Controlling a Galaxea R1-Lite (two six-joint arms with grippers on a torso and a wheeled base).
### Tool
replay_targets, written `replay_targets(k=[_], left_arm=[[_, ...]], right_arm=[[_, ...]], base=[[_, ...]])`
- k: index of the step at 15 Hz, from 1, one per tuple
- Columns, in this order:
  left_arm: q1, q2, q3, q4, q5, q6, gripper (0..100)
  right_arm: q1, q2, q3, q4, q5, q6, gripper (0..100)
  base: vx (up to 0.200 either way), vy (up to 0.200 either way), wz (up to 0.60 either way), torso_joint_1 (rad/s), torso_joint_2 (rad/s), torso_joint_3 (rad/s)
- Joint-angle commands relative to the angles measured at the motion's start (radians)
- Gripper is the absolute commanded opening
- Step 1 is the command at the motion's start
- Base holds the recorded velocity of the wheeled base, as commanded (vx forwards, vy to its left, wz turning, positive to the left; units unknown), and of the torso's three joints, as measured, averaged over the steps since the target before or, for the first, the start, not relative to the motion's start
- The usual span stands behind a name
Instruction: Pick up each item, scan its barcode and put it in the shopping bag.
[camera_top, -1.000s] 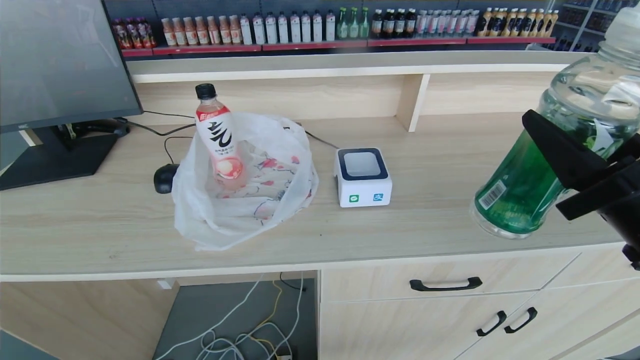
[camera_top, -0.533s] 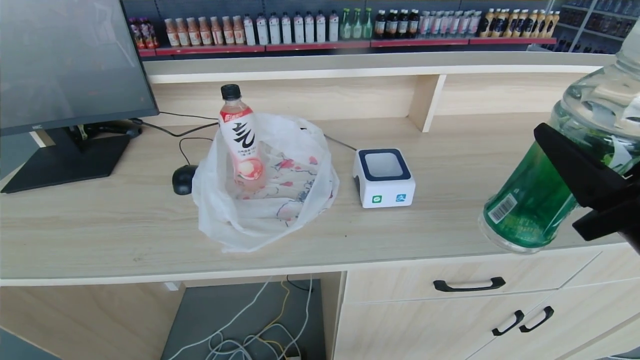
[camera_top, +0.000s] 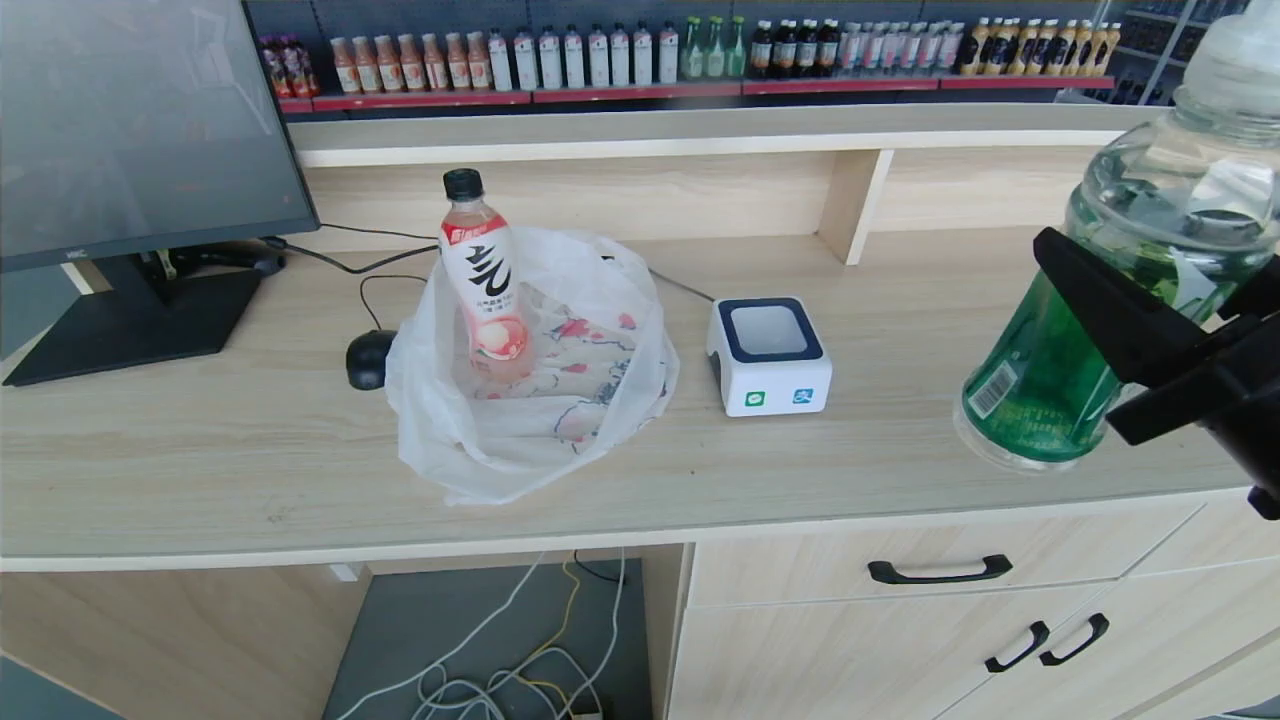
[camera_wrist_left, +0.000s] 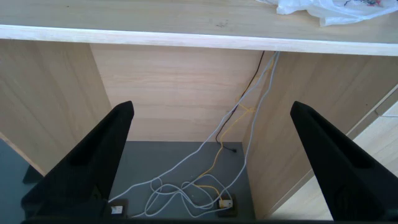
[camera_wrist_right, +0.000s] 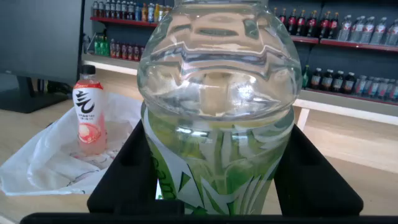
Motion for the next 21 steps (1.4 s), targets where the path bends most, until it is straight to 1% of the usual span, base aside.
replay_targets(k=[1,4,7,8,9,10,12,13,15,18,21], left_arm=[[0.000,0.001,0.000,0.000,0.000,0.000,100],[0.000,0.001,0.000,0.000,0.000,0.000,100],[0.000,0.001,0.000,0.000,0.000,0.000,100],[0.000,0.001,0.000,0.000,0.000,0.000,100],[0.000,0.000,0.000,0.000,0.000,0.000,100],[0.000,0.001,0.000,0.000,0.000,0.000,100],[0.000,0.000,0.000,0.000,0.000,0.000,100],[0.000,0.001,0.000,0.000,0.000,0.000,100],[0.000,0.001,0.000,0.000,0.000,0.000,100],[0.000,0.000,0.000,0.000,0.000,0.000,100],[0.000,0.000,0.000,0.000,0.000,0.000,100]], right_arm=[[0.002,0.055,-0.093,0.107,-0.004,-0.069,0],[0.002,0.159,-0.216,0.121,-0.011,-0.181,0],[0.015,0.223,-0.245,0.110,-0.006,-0.313,0],[0.015,0.234,-0.251,0.099,-0.006,-0.328,0],[0.015,0.266,-0.280,0.067,0.006,-0.393,0],[0.015,0.279,-0.305,0.065,0.025,-0.425,0],[0.022,0.331,-0.409,0.065,0.108,-0.549,0],[0.022,0.354,-0.440,0.065,0.140,-0.581,0],[0.016,0.395,-0.460,0.062,0.204,-0.646,0],[-0.031,0.449,-0.513,0.062,0.335,-0.749,0],[-0.042,0.509,-0.573,0.062,0.439,-0.816,0]], base=[[0.000,0.000,0.00,0.000,0.00,0.000],[0.000,0.000,0.00,0.000,0.00,0.000],[0.000,0.000,0.00,0.000,0.00,0.000],[0.000,0.000,0.00,0.000,0.00,0.000],[0.000,0.000,0.00,0.000,0.00,0.000],[0.000,0.000,0.00,0.000,0.00,0.000],[0.000,0.000,0.00,0.000,0.00,0.000],[0.000,0.000,0.00,0.000,0.00,0.000],[0.000,0.000,0.00,0.000,0.00,0.000],[0.000,0.000,0.00,0.000,0.00,0.000],[0.000,0.000,0.00,0.000,0.00,0.000]])
